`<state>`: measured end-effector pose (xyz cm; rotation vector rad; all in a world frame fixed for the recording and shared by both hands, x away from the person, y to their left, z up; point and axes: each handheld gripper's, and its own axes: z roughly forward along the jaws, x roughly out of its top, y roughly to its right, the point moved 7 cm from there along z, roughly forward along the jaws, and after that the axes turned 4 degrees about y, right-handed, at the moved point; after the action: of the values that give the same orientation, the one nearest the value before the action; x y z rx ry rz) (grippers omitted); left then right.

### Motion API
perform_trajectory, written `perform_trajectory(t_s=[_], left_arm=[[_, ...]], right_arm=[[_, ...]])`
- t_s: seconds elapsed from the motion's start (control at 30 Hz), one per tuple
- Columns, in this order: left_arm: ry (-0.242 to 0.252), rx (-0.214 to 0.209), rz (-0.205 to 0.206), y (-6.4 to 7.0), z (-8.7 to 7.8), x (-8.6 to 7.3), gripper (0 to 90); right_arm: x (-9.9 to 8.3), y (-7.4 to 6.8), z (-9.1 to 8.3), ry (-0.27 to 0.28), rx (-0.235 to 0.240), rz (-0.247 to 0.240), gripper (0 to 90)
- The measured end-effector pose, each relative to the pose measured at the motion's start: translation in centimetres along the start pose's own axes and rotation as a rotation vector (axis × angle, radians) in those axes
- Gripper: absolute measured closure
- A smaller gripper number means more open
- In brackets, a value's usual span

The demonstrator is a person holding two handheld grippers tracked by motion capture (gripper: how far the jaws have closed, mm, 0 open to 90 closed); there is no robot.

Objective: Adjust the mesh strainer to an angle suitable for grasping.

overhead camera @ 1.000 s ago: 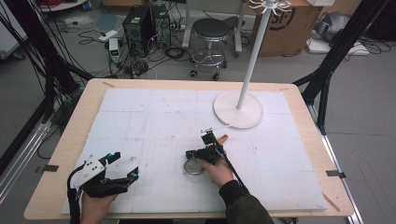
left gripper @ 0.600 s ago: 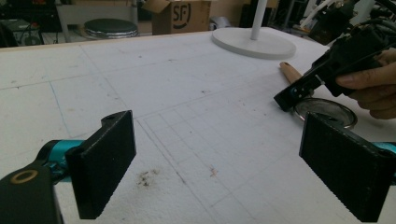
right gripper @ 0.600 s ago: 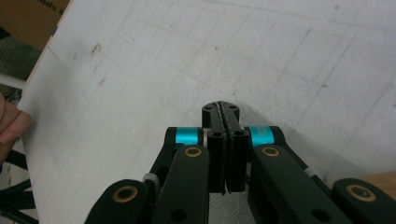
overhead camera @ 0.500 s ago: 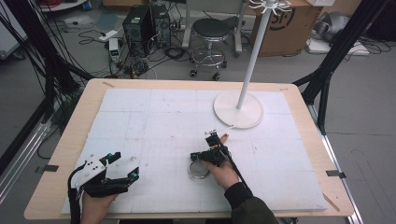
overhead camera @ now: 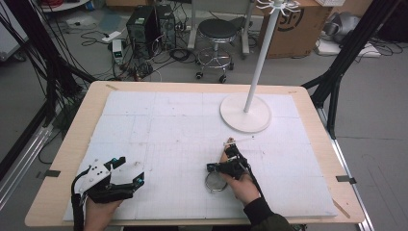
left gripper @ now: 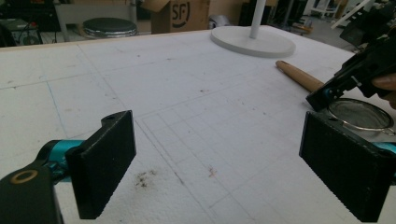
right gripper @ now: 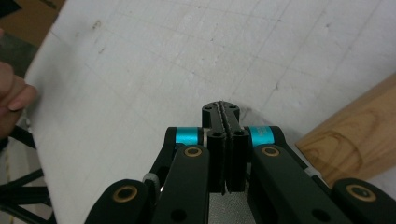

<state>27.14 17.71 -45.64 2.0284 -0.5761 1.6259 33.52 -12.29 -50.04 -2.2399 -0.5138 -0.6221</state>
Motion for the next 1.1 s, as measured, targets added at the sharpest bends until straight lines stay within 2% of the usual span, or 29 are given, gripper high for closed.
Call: perform_trajectory(t_s=[0.23,0.43,0.53,0.67,0.77,0.9,1.1], left_arm=[[-0.005,-0.002,0.003,0.0,0.1,0.0,11.3],[-0.007,-0.002,0.004,0.0,0.1,-0.1,11.3],[-0.007,-0.002,0.005,0.0,0.1,-0.1,11.3],[-0.002,0.001,0.005,0.0,0.1,0.0,11.3],[-0.003,0.003,0.003,0.0,0.1,0.0,11.3],[-0.005,0.002,0.003,0.0,0.0,-0.1,11.3],[-0.006,0.004,-0.003,-0.1,-0.1,-0.1,11.3]], right_arm=[[0.3,0.6,-2.3,0.068,0.047,0.035,89.9],[0.9,2.2,-4.3,0.114,0.011,0.052,89.8],[1.2,3.5,-5.3,0.141,-0.012,0.07,89.9],[1.7,5.5,-6.0,0.149,-0.049,0.103,89.9],[2.0,6.8,-6.0,0.16,-0.064,0.132,89.9],[2.1,8.2,-5.1,0.14,-0.09,0.157,89.8],[2.8,8.3,-4.1,0.145,-0.075,0.171,89.8]])
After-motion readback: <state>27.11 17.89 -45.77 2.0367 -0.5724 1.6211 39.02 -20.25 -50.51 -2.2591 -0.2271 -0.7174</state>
